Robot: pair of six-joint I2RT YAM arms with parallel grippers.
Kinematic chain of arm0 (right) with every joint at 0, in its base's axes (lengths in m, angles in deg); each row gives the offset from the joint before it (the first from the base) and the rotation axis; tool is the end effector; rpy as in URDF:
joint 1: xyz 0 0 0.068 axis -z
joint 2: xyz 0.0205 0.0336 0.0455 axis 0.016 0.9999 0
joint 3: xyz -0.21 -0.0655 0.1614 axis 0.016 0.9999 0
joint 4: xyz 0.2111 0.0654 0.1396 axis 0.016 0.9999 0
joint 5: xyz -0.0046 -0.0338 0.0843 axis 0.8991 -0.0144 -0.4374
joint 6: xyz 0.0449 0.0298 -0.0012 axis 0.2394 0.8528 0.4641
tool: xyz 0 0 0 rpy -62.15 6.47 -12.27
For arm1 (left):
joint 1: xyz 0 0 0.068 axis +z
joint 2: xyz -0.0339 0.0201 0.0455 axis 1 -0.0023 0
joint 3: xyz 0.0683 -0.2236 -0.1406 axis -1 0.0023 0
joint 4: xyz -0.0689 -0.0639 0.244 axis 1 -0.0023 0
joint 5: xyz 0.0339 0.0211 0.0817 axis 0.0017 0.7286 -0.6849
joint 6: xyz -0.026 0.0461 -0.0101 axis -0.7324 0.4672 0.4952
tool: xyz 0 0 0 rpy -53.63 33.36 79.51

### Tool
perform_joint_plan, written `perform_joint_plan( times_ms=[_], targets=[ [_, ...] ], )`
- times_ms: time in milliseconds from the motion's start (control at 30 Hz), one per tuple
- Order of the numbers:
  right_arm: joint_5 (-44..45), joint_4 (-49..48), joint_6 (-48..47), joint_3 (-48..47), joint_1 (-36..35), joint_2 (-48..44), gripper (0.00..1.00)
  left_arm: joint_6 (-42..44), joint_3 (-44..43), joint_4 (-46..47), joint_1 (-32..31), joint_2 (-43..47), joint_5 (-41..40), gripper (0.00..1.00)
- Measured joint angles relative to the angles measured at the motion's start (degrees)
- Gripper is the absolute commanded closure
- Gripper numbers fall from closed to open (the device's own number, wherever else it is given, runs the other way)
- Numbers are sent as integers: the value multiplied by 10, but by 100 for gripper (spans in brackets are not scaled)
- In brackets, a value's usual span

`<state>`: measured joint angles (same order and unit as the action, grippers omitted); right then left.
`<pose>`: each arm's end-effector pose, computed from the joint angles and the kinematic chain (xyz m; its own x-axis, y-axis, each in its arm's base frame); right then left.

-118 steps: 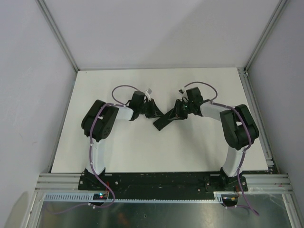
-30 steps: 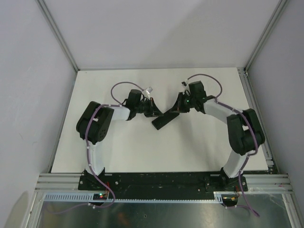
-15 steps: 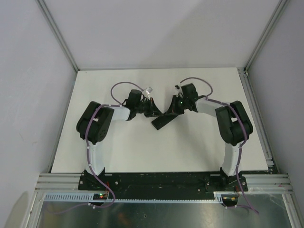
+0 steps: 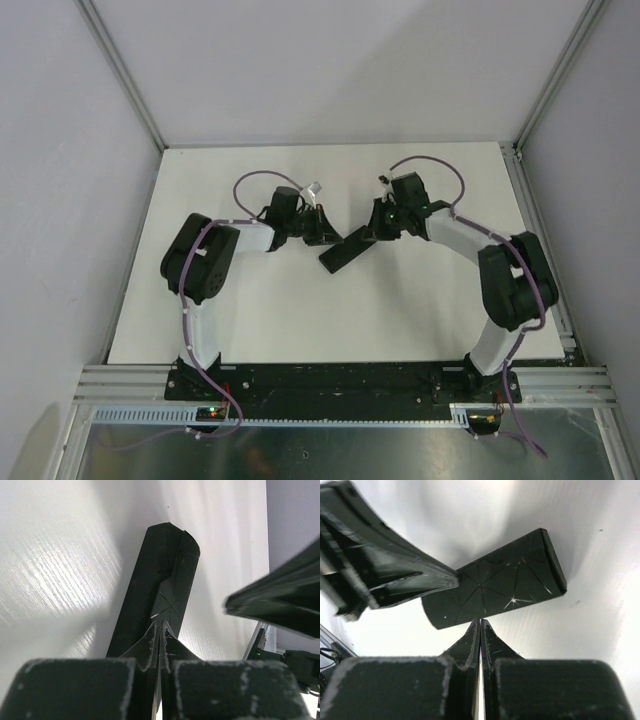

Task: Organize the sunglasses

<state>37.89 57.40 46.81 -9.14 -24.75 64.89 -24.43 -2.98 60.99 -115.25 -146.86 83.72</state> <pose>0.3436 0.1658 0.1951 -0.8747 0.0372 -0.4832 -0.2517 0.8171 0.5187 0.3603 -0.1943 0.1336 -0.8951 -0.1130 -0.4313 0.2985 0.5667 -0.7679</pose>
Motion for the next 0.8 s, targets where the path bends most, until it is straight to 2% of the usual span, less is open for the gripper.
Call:
perform_joint_plan(
  times_ms=[300,800],
  targets=[
    [31,29,-25,6,26,-126,99,7,-19,-37,-2,0,-4,93],
    [23,47,-28,60,40,-119,99,12,-45,-87,-4,12,-4,87]
  ],
)
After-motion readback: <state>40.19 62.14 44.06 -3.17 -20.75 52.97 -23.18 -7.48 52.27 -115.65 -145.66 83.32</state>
